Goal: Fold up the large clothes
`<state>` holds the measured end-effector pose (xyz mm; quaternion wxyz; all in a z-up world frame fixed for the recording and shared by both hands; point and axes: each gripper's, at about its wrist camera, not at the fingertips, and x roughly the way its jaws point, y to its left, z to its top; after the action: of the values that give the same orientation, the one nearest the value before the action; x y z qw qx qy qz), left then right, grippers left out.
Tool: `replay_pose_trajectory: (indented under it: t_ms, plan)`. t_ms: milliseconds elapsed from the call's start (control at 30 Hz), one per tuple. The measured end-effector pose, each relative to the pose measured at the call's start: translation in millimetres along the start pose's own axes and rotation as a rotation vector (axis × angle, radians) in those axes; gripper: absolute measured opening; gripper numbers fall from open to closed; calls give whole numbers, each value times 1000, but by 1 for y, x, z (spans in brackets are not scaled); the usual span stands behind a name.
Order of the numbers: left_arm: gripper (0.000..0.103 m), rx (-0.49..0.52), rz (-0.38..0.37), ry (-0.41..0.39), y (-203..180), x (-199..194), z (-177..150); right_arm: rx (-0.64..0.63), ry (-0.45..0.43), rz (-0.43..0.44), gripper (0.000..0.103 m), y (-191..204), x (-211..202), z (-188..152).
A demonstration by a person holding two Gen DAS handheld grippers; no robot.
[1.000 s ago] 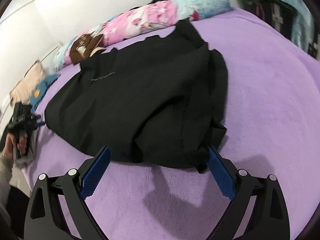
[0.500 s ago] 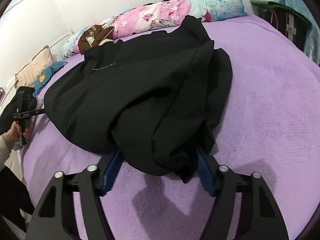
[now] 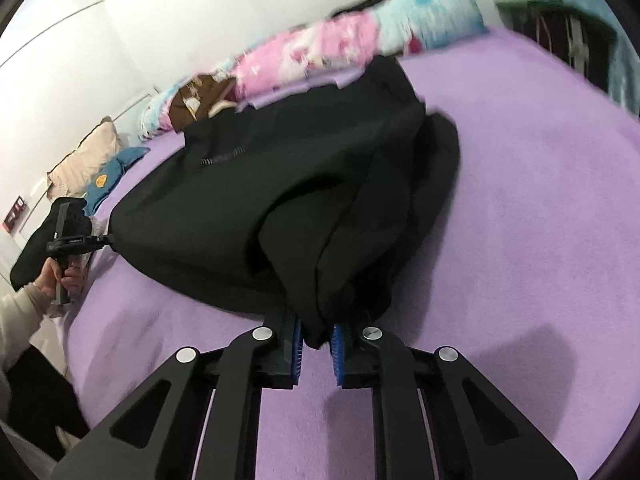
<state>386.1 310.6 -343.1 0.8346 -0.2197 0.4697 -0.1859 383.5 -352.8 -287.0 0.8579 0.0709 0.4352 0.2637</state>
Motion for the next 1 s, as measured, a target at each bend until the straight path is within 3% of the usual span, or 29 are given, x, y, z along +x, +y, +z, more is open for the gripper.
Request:
replay_pose_trajectory:
  t_ms: [33, 167, 200, 267, 300, 367, 433, 467, 567, 700, 833, 1000]
  plan:
    - [11, -14, 4, 3, 3, 0, 0, 34, 44, 9, 12, -5, 6, -2]
    - [11, 13, 34, -7, -9, -5, 4, 11, 82, -89, 18, 2, 0, -1]
    - [11, 9, 40, -11, -12, -7, 5, 23, 90, -121, 25, 2, -4, -1]
    - [11, -7, 42, -26, -16, -16, 7, 51, 79, -223, 56, 2, -13, 2]
    - [12, -14, 35, -29, -17, -19, 9, 99, 74, -243, 59, 1, -17, 5]
    - [24, -55, -3, -36, -17, -29, 9, 162, 56, -272, 60, 4, -24, 13]
    - [75, -98, -74, -78, -18, -41, 9, 129, 75, -381, 66, 20, -25, 22]
    - [81, -109, -96, -100, -18, -47, 8, 123, 91, -428, 72, 25, -26, 24]
    - [85, -146, -119, -90, -19, -53, 7, 146, 157, -510, 80, 29, -36, 27]
    - [90, -144, -100, -74, -25, -54, 7, 182, 71, -578, 83, 28, -70, 41]
    - [92, -243, -92, -83, -16, -49, 9, 213, -103, -542, 91, 41, -87, 55]
    - [94, -515, -178, -119, 12, -45, 5, 115, -173, -394, 92, 79, -59, 73]
